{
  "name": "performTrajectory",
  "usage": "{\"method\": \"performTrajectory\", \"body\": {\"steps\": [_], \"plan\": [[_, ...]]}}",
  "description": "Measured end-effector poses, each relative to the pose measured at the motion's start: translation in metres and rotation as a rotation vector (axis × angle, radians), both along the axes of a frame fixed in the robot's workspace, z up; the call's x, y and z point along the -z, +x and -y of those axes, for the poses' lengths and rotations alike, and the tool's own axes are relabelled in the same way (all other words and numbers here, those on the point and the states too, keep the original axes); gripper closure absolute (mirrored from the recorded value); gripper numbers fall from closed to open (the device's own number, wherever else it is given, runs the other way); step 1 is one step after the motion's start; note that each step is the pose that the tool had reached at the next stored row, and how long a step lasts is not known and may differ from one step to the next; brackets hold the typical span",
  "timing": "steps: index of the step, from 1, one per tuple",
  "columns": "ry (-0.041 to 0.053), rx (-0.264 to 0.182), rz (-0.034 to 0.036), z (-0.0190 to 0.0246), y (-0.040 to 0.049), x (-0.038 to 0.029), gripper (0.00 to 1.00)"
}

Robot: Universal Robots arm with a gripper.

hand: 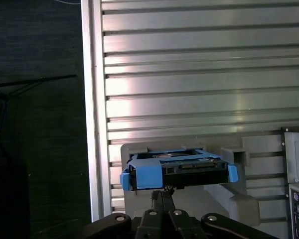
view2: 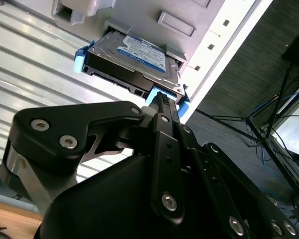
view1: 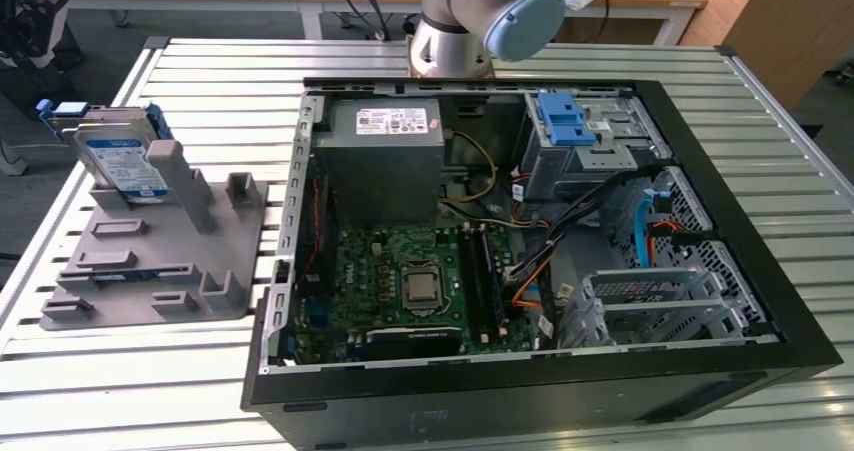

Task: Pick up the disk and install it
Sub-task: 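Pick up the disk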

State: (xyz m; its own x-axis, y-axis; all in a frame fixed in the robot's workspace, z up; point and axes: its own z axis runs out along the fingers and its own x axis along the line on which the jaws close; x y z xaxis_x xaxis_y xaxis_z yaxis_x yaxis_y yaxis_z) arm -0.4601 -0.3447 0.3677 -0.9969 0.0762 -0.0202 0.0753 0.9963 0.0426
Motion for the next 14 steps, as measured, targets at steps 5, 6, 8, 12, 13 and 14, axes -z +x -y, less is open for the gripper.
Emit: {"method": "performTrajectory", "body": {"steps": [5,6,8,12,13,14], "plan": [[0.0,-0.024,0.0,0.0,0.0,0.0001,0.89],[0.0,-0.037,0.0001,0.0,0.0,0.0001,0.89],[0.0,-0.07,0.0,0.0,0.0,0.0001,0.89],[0.0,-0.126,0.0,0.0,-0.0001,0.0001,0.89],[0.0,-0.127,0.0,0.0,-0.0001,0.0001,0.89],[0.0,-0.127,0.0,0.0,0.0,0.0001,0.89]]}}
